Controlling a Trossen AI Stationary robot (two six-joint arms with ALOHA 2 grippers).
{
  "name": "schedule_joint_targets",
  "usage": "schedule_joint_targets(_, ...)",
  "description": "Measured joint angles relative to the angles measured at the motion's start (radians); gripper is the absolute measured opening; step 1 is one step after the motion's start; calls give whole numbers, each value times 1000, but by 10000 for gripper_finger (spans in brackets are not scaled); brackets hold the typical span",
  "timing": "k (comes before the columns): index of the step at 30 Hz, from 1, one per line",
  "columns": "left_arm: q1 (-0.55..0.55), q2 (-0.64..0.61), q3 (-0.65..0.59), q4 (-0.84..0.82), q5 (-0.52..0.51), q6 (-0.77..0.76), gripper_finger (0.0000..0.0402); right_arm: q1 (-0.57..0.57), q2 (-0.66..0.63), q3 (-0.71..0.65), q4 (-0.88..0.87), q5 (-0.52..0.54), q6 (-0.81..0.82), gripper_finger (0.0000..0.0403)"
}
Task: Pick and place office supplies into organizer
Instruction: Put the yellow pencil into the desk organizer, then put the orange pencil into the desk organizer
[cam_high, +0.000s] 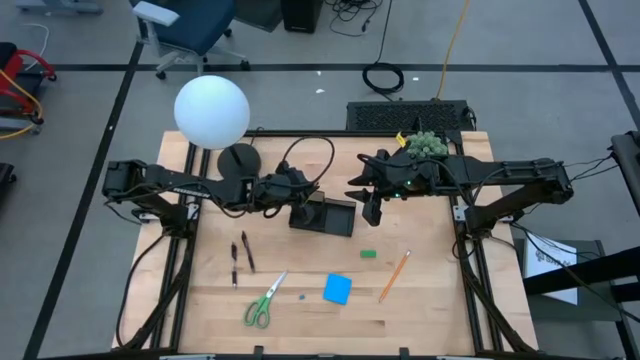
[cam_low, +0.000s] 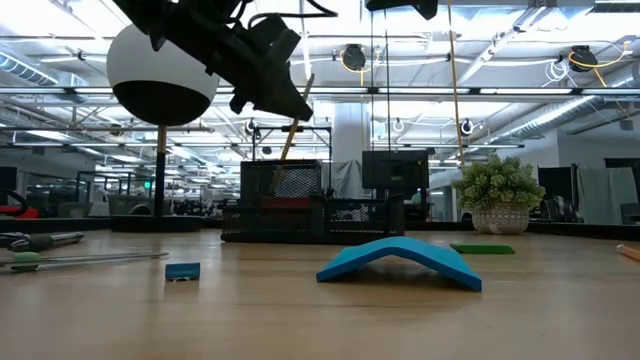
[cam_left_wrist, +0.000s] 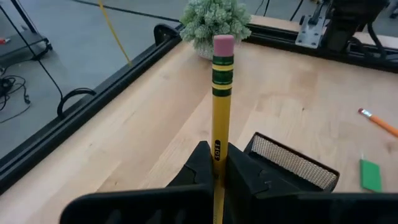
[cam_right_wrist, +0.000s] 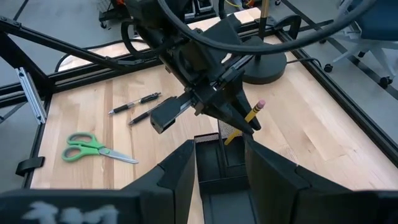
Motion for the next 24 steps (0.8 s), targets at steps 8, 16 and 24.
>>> schedule_joint_targets(8,0,0,0,-67,0,-5,33,0,0,0,0,0,0,130)
schedule_joint_targets(16,0,0,0,-105,0,-8,45,0,0,0,0,0,0,130)
schedule_joint_targets(24,0,0,0,-107,0,-9,46,0,0,0,15,0,0,130)
